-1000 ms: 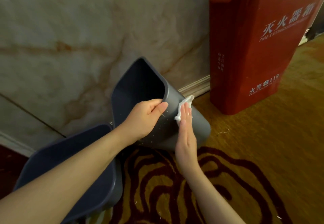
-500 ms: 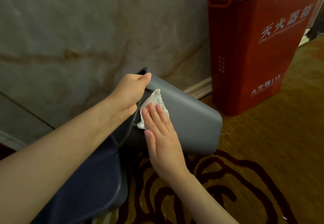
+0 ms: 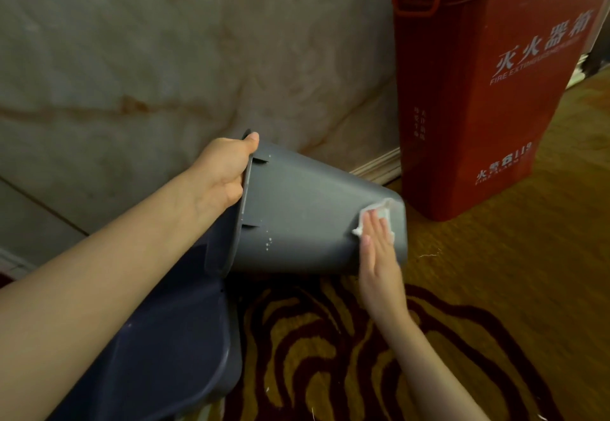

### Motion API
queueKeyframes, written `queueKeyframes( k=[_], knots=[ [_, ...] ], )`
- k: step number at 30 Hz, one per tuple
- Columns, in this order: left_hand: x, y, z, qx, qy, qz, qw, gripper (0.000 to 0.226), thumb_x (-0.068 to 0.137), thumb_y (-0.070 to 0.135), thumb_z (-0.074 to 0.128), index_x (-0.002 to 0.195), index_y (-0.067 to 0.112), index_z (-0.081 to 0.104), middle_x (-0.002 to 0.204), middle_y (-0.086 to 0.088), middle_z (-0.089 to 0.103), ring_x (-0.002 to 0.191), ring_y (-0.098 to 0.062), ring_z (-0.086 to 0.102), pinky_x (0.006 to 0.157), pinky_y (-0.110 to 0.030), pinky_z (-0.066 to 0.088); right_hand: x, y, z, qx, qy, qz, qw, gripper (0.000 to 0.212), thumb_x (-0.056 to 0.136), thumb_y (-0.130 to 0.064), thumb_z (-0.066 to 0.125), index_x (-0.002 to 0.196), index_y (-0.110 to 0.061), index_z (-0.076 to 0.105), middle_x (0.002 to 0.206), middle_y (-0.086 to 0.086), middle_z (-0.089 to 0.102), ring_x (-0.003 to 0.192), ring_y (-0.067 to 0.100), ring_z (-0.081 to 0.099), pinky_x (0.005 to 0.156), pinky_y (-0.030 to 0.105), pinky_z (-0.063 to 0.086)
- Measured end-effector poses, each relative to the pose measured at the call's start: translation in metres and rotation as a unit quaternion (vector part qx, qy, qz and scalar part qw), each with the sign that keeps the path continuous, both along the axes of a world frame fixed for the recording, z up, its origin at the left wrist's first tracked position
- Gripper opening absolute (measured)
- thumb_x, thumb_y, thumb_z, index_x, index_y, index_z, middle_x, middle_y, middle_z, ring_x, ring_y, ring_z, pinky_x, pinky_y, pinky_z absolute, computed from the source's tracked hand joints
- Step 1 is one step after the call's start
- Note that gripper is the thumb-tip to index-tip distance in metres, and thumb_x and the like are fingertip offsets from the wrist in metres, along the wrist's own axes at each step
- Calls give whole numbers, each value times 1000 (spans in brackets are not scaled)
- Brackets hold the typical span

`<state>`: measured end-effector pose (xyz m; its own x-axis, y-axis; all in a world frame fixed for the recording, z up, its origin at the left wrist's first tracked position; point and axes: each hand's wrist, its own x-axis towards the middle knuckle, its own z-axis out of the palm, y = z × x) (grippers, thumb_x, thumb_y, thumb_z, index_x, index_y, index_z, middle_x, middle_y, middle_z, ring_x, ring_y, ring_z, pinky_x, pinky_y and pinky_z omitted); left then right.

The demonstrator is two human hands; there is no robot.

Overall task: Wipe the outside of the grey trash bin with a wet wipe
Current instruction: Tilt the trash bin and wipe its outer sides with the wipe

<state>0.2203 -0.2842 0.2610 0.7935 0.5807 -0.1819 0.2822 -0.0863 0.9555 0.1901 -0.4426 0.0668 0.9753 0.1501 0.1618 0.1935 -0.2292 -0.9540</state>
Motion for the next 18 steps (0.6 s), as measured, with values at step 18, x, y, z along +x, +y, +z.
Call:
queueKeyframes(
  k=[18],
  knots=[
    [-9, 7, -3, -31, -2, -24, 999, 22, 95, 20, 46, 99, 3, 59, 94, -10, 63, 84, -23, 63, 76, -35, 53, -36, 37, 5, -105, -249, 12, 963, 46, 98, -27, 36, 143, -25, 26, 151, -5, 26, 144, 11, 16, 117, 34, 19]
  ],
)
